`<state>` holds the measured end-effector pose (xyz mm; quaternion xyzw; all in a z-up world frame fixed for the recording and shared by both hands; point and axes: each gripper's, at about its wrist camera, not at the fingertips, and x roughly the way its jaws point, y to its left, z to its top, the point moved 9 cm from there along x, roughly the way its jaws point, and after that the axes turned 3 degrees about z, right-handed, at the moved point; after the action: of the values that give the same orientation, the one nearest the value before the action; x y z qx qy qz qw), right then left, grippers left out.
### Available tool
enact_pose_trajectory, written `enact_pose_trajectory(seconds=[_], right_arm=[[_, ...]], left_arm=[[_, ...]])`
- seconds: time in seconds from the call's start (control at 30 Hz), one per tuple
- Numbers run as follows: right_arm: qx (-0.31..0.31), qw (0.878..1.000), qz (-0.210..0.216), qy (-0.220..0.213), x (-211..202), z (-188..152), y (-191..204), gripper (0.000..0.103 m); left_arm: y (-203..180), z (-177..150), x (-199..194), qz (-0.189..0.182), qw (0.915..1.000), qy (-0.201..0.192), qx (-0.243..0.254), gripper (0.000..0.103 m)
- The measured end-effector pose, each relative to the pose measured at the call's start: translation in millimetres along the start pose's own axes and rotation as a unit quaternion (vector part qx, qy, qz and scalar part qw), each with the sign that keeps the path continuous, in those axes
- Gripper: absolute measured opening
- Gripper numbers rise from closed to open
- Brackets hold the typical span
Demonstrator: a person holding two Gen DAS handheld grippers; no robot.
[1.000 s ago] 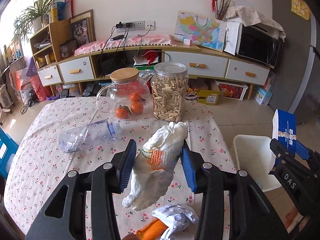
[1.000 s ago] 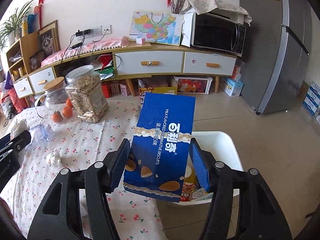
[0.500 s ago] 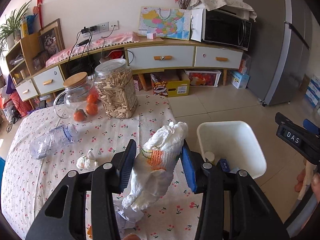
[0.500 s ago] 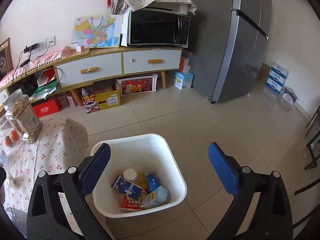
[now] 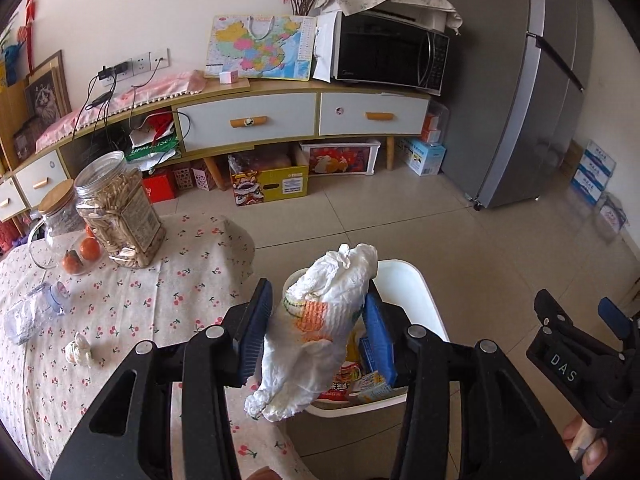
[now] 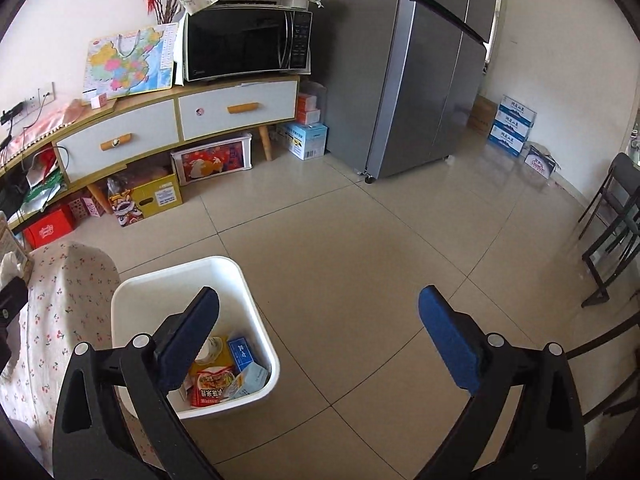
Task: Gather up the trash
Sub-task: 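Lower the white glove into the bin and open the left tool, then move both open tools back over the table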
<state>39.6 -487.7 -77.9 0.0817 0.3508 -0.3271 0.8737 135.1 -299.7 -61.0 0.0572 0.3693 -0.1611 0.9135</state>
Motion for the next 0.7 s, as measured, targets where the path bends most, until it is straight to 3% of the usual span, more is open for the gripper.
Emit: enact_pose_trajectory(seconds=[0.1, 0.17, 0.23, 0.43, 0.7], right_arm=[[-0.003, 1.000, -0.014, -0.011, -2.7, 2.5, -7.6, 0.096], [-0.008, 0.999, -0.029, -0.019, -4.7, 4.1, -12.7, 0.096], [-0.007, 0.999, -0.034, -0.024, -6.1, 5.4, -17.2, 0.096], [0.007, 0.999, -0.034, -0.041, -14.2, 8.5, -24.9, 0.096], [-0.003, 0.998, -0.017, -0.060, -28.2, 7.1, -4.2, 0.096]], left_arm=[[-24.1, 5.5, 7.3, -0.020, 0.9997, 0.004, 0.012, 0.047], [-37.3, 8.2, 13.3, -0.027, 0.9993, 0.011, 0.022, 0.067], [-44.6, 9.8, 14.8, -0.034, 0.9991, 0.013, 0.019, 0.074], [-47.6, 5.3, 13.8, -0.019, 0.9993, 0.013, 0.030, 0.075], [-14.1, -8.1, 6.2, 0.018, 0.9995, 0.014, 0.021, 0.079]])
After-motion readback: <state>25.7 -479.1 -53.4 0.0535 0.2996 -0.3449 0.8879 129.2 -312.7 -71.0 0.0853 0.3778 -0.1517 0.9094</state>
